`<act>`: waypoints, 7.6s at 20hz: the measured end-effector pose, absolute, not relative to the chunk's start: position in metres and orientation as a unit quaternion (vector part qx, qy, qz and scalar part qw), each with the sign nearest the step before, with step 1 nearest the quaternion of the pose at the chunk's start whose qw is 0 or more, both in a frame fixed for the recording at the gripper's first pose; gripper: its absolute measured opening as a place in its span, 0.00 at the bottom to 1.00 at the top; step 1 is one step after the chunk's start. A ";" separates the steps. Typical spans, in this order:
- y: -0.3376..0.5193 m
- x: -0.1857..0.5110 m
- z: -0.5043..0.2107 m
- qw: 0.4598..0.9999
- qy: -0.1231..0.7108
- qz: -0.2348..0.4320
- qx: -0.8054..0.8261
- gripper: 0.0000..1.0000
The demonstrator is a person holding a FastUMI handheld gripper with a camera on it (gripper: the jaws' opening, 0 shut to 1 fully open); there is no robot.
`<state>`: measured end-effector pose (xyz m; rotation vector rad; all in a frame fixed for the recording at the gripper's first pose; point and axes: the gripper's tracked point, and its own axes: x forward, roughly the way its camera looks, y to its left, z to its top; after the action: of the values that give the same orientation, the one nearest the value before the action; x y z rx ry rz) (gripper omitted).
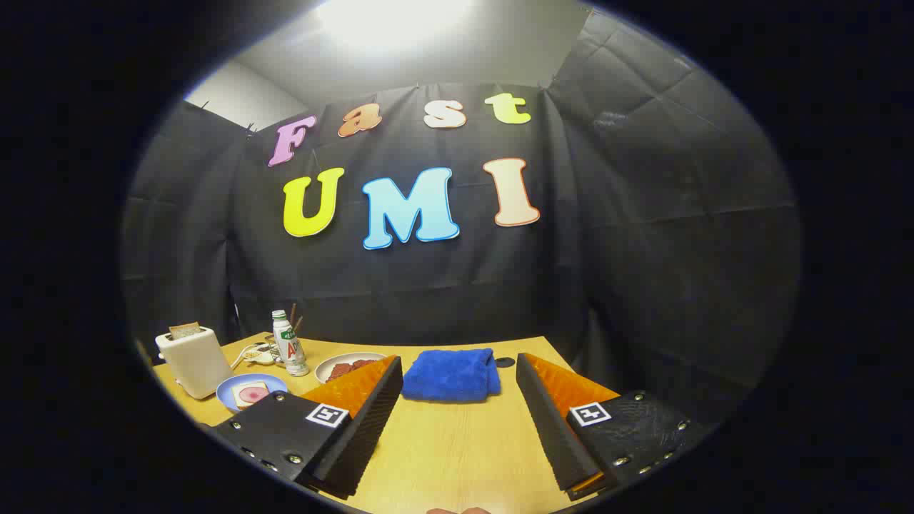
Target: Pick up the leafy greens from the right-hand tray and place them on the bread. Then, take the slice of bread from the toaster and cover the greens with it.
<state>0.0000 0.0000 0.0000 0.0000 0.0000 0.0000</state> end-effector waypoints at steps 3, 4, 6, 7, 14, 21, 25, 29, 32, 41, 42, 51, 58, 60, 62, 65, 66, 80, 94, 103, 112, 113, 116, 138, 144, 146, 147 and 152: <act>0.010 -0.005 -0.005 1.000 -0.004 -0.005 0.004 0.97; 0.017 -0.007 -0.008 1.000 -0.002 -0.003 0.002 0.97; 0.029 -0.006 -0.012 1.000 0.003 0.004 -0.002 0.97; 0.039 -0.007 -0.015 1.000 0.006 0.013 0.000 0.97; 0.095 -0.014 -0.029 0.998 0.028 0.058 -0.027 0.97; 0.135 -0.006 -0.048 0.987 0.081 0.109 -0.086 0.97; 0.171 0.005 -0.101 0.950 0.222 0.195 -0.095 0.97; 0.178 0.025 -0.136 0.903 0.316 0.233 -0.173 0.97; 0.178 0.039 -0.159 0.866 0.348 0.252 -0.255 0.97; 0.173 0.067 -0.208 0.803 0.454 0.275 -0.271 0.96; 0.173 0.068 -0.212 0.800 0.458 0.274 -0.274 0.95; 0.171 0.053 -0.211 0.810 0.486 0.232 -0.233 0.05; 0.178 0.060 -0.164 0.848 0.436 0.224 -0.200 0.04; 0.178 0.063 -0.156 0.849 0.415 0.236 -0.228 0.04; 0.185 0.058 -0.161 0.830 0.415 0.270 -0.258 0.33; 0.188 0.055 -0.180 0.805 0.445 0.285 -0.269 0.91; 0.184 0.060 -0.186 0.798 0.448 0.284 -0.287 0.88; 0.189 0.055 -0.198 0.783 0.517 0.222 -0.264 0.05; 0.308 0.049 -0.129 0.810 0.432 0.303 -0.255 0.05; 0.395 0.065 -0.151 0.803 0.422 0.340 -0.246 0.05; 0.409 0.102 -0.152 0.822 0.394 0.321 -0.257 0.52; 0.408 0.100 -0.149 0.824 0.390 0.322 -0.255 0.58; 0.406 0.090 -0.137 0.828 0.382 0.330 -0.245 0.58; 0.487 -0.008 -0.089 0.936 0.121 0.295 -0.151 0.57; 0.526 -0.023 -0.076 0.945 0.102 0.293 -0.099 0.57; 0.538 -0.025 -0.076 0.950 0.091 0.285 -0.091 0.57; 0.542 -0.024 -0.075 0.952 0.085 0.277 -0.096 0.57; 0.581 -0.024 -0.086 0.955 0.060 0.262 -0.123 0.57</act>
<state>-0.0239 0.5807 -0.0856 -0.2496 0.1222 0.5320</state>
